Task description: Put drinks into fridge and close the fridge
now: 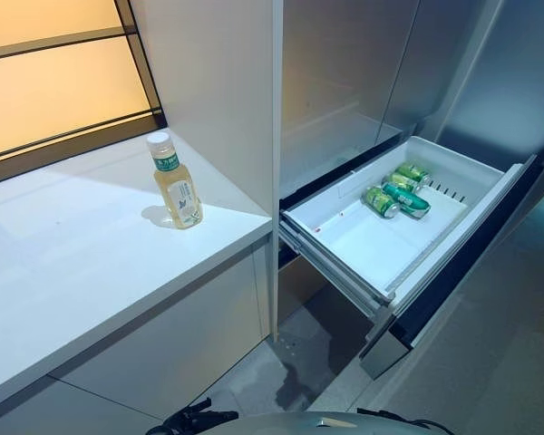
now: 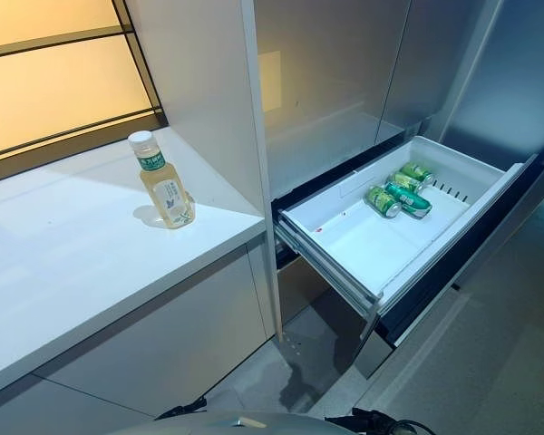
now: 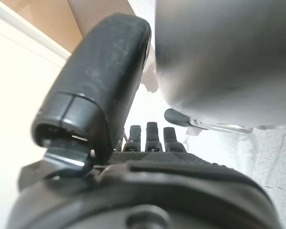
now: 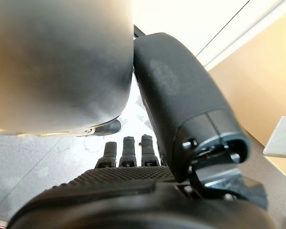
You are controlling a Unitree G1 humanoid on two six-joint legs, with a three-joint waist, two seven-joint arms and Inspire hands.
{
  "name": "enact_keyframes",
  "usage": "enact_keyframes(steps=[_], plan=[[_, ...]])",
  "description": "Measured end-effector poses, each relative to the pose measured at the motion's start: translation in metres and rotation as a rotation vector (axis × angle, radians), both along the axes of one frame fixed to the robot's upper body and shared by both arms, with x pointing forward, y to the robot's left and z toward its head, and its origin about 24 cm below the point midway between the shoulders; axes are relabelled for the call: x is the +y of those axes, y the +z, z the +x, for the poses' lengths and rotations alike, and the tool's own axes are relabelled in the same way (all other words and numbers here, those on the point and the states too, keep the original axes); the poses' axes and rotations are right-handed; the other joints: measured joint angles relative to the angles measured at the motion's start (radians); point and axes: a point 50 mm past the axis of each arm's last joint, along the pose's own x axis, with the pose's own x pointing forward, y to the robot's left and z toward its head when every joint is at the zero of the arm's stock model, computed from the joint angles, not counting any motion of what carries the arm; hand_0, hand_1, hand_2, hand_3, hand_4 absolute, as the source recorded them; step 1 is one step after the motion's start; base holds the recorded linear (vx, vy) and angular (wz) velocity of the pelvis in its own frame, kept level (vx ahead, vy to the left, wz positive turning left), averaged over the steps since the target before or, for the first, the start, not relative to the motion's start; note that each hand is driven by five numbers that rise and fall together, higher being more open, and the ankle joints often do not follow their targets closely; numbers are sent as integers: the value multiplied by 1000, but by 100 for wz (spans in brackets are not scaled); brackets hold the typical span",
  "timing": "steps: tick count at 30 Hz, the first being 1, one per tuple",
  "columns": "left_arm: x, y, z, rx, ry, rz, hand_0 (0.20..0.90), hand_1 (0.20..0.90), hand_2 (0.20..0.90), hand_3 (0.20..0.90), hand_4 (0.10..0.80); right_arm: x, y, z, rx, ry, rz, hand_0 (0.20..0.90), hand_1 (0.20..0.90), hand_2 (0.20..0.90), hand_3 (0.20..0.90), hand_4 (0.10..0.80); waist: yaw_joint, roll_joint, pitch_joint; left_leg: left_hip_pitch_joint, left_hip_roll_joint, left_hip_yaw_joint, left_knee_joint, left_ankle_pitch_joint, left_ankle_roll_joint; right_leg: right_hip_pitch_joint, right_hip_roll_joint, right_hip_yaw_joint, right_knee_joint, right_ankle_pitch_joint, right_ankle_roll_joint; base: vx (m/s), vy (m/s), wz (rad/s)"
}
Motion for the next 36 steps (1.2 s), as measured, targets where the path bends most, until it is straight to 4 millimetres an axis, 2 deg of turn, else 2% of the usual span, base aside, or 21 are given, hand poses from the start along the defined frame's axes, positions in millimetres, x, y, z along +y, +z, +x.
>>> enact_keyframes(steps=[11,13,15,17,22,26,29,32,34,35,36], plan=[[1,0,0,-28,-1,15,900,900,900,900,800,0,0,0,-1,0,1,900,900,900,900,800,1,-1,1,0,0,0,0,0,0,0,0,0,0,0,0,0,0,0],[2,1,3,-56,-49,59,900,900,900,900,800,0,0,0,-1,1,1,900,900,900,900,800,1,-2,1,0,0,0,0,0,0,0,0,0,0,0,0,0,0,0],[2,3,9,-104,-201,144,900,900,900,900,800,0,0,0,-1,2,2,900,900,900,900,800,0,-1,2,0,0,2,1,0,0,-2,0,2,1,0,0,-15,11,-1],[1,5,16,-139,-266,164,900,900,900,900,800,0,0,1,-3,2,3,900,900,900,900,800,-1,1,4,0,0,3,0,0,0,-2,0,3,1,0,0,-15,12,-2],[-7,21,50,-307,-374,83,900,900,900,900,800,-3,1,4,-9,4,-2,900,900,900,900,800,0,14,17,-1,1,8,-1,0,0,-5,0,5,3,0,0,-19,18,-2],[-18,44,81,-411,-510,-110,900,900,900,900,800,-9,3,6,-17,9,3,900,900,900,900,800,-1,34,27,-2,2,8,-1,0,0,-6,0,7,3,0,0,-4,18,0],[-23,73,102,-485,-584,-288,900,900,900,900,800,-13,5,8,-23,12,-4,900,900,900,900,800,-2,48,33,-2,2,9,-1,0,0,-3,1,10,-1,4,1,2,22,-1],[-28,119,126,-608,-598,-507,900,900,900,900,800,-16,5,7,-21,26,-14,900,900,900,900,800,2,53,32,-2,3,8,-1,0,0,-1,1,9,-3,4,1,0,0,0],[-37,151,139,-746,-563,-648,900,900,900,900,800,-17,5,5,-22,25,-16,900,900,900,900,800,6,57,30,-2,2,6,-1,0,0,2,1,7,-7,6,4,10,-7,2],[-44,174,147,-862,-543,-758,900,900,900,900,800,-17,5,4,-20,24,-17,900,900,900,900,800,8,59,28,-2,2,0,-1,0,0,8,1,6,-18,14,4,23,-17,4],[-47,184,150,-913,-538,-801,900,900,900,900,800,-17,5,3,-21,24,-17,900,900,900,900,800,7,60,28,-2,1,-2,-1,0,0,11,1,5,-22,16,3,38,-17,3]])
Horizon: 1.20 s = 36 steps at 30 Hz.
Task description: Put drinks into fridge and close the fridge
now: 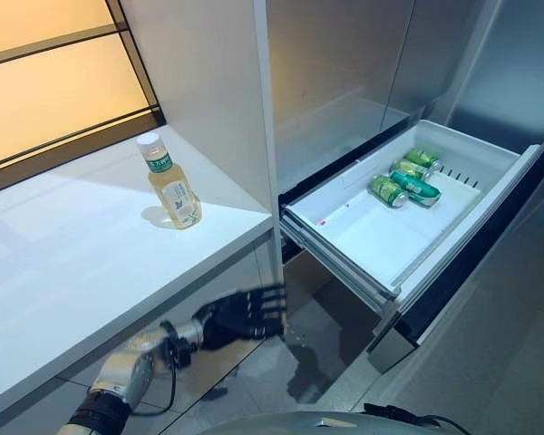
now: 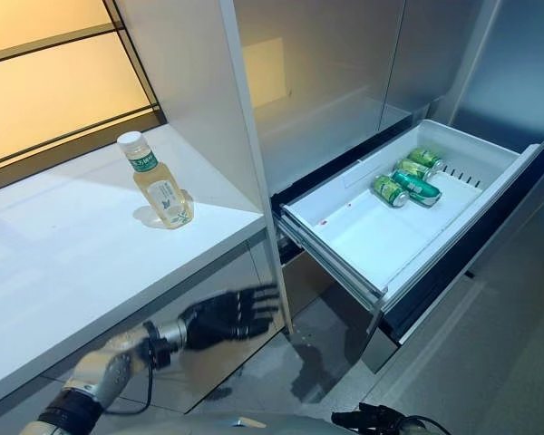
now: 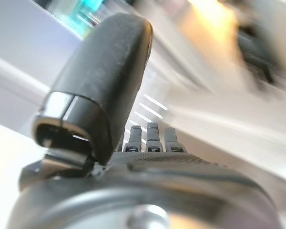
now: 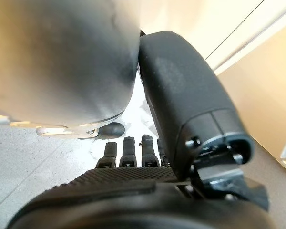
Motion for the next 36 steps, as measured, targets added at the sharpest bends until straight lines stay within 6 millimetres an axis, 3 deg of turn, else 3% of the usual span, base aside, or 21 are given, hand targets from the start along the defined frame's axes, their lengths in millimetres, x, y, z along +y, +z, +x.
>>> enact_keyframes(steps=[2,6,9,12,14,22,28,36], plan=[[-9,38,9,-159,-5,-165,900,900,900,900,800,1,-1,-4,-2,-1,-3,900,900,900,900,800,0,4,-5,3,-1,-1,0,-1,-1,9,0,-1,-14,3,0,47,-14,2],[-2,95,31,-492,224,-200,900,900,900,900,800,0,-2,-11,-1,-5,-18,900,900,900,900,800,-2,11,-10,18,0,-3,0,-1,-2,25,1,-1,-16,5,-2,41,-18,0],[31,130,41,-735,585,-129,900,900,900,900,800,1,-2,-12,-9,-6,-29,900,900,900,900,800,-2,10,-19,19,3,-3,0,-4,-6,26,5,-1,-20,5,-2,20,-22,-2],[63,154,34,-956,941,33,900,900,900,900,800,2,-3,-15,-11,-28,-27,900,900,900,900,800,1,-1,-23,16,5,-6,1,-5,-8,25,7,-2,-21,5,-2,11,-16,3],[73,164,28,-1056,1121,132,900,900,900,900,800,4,-4,-20,-1,-39,-22,900,900,900,900,800,15,-12,-30,15,4,-7,1,-5,-8,24,6,-3,-20,5,-3,6,-7,2],[75,167,24,-1114,1434,305,900,900,900,900,800,14,-7,-25,22,-21,-10,900,900,900,900,800,25,-57,-50,12,0,-6,0,-5,-6,21,2,-2,-18,4,-3,1,0,0],[70,154,31,-1041,1450,386,900,900,900,900,800,14,-7,-25,23,-21,-9,900,900,900,900,800,15,-56,-51,12,0,-3,0,-4,-5,20,2,0,-16,5,-3,0,0,0],[80,122,44,-862,1443,549,900,900,900,900,800,15,-7,-21,23,-18,-6,900,900,900,900,800,-7,-53,-51,13,0,-1,0,-4,-5,21,2,2,-16,5,-3,0,0,0]])
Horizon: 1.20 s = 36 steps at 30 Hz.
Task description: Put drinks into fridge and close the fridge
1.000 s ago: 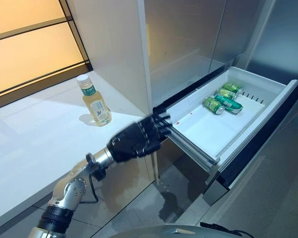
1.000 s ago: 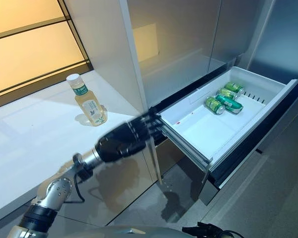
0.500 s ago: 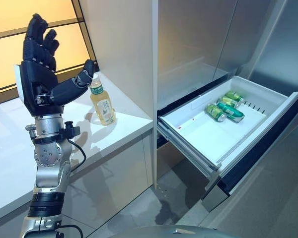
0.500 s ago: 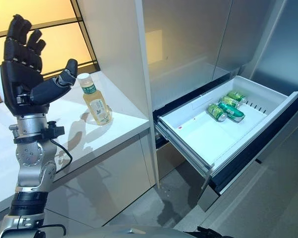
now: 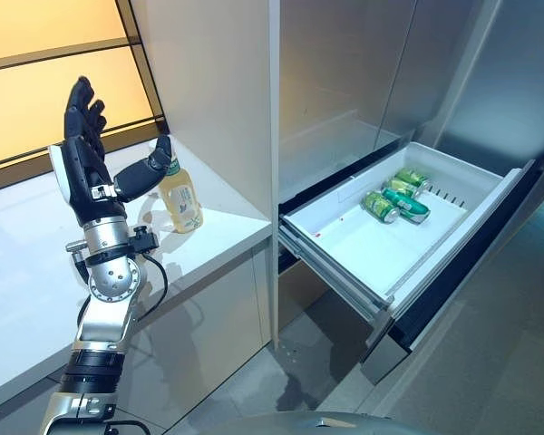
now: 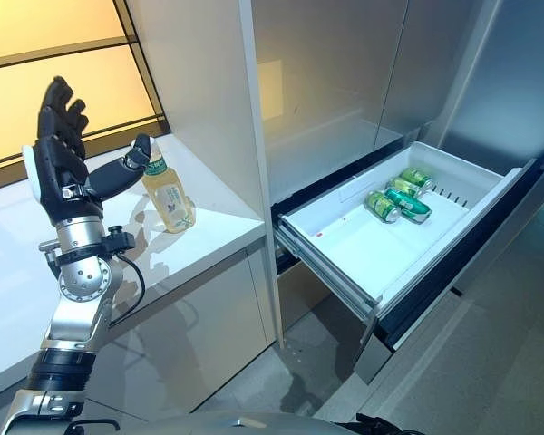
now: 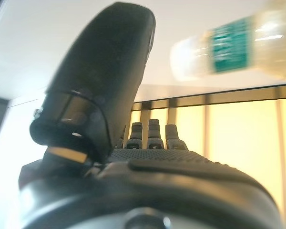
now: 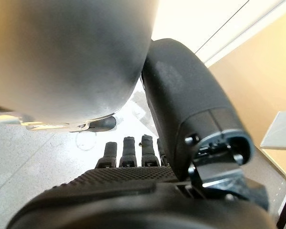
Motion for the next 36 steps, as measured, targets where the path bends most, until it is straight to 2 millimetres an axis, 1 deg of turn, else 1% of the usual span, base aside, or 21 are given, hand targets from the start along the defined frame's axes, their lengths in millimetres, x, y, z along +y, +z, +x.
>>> enact_keyframes(steps=[5,11,16,26,36], plan=[[2,-18,4,98,13,-2,900,900,900,900,800,0,0,0,5,0,1,900,900,900,900,800,-2,1,1,1,1,1,0,0,0,1,1,0,0,0,0,0,0,0],[5,-25,5,127,29,-1,900,900,900,900,800,0,0,1,6,8,-1,900,900,900,900,800,-2,2,1,3,2,1,-1,0,0,2,1,1,0,0,0,0,0,0],[11,-38,6,185,58,1,900,900,900,900,800,0,0,2,3,17,-2,900,900,900,900,800,-5,4,2,5,3,4,-1,0,0,3,2,4,0,0,0,0,0,0],[12,-41,7,206,50,3,900,900,900,900,800,-1,1,3,8,34,-5,900,900,900,900,800,-10,8,0,12,5,20,-1,0,-1,5,4,19,0,3,-3,19,5,-4],[7,-45,13,238,7,-21,900,900,900,900,800,-1,1,4,4,34,3,900,900,900,900,800,-28,12,-2,16,8,27,-1,-1,-2,4,5,27,4,4,-5,12,1,-1]])
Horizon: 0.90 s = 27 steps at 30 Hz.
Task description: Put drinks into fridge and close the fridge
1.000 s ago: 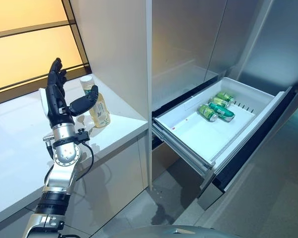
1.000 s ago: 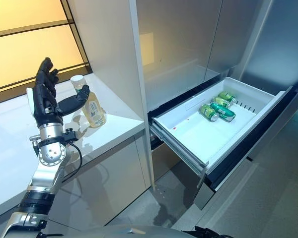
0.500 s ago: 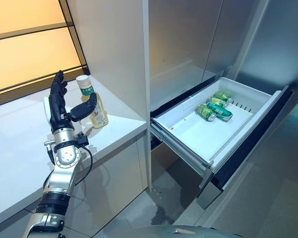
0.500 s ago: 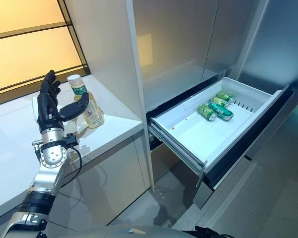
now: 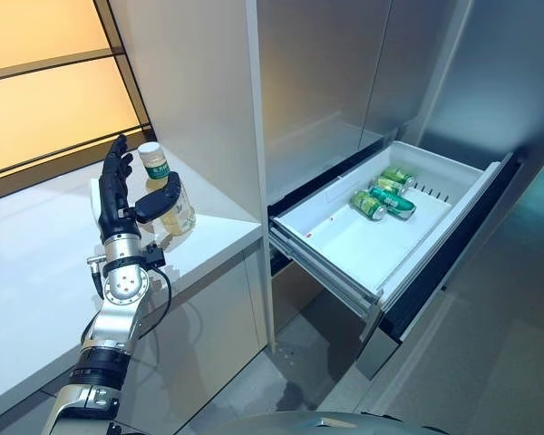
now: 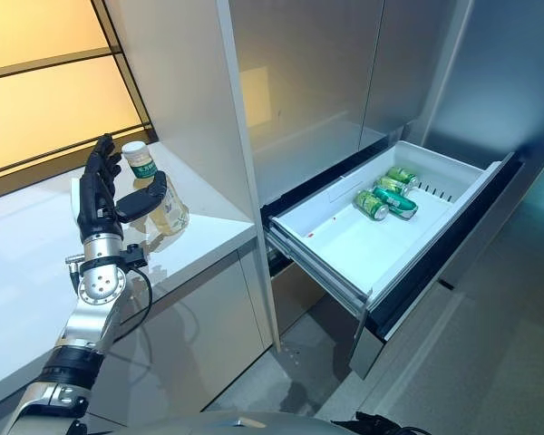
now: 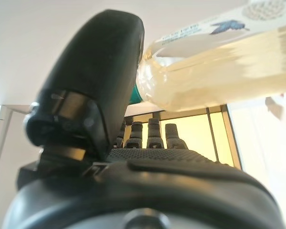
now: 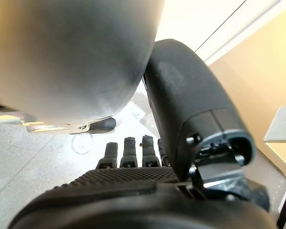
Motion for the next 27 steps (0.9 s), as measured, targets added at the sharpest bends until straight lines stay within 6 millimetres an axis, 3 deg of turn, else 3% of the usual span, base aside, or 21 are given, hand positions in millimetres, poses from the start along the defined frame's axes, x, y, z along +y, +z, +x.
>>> enact_keyframes(steps=[27], plan=[[2,-9,2,54,9,-41,900,900,900,900,800,1,0,2,-7,-7,7,900,900,900,900,800,-24,0,0,7,3,24,0,-9,-1,-2,1,23,1,0,0,2,0,-2]])
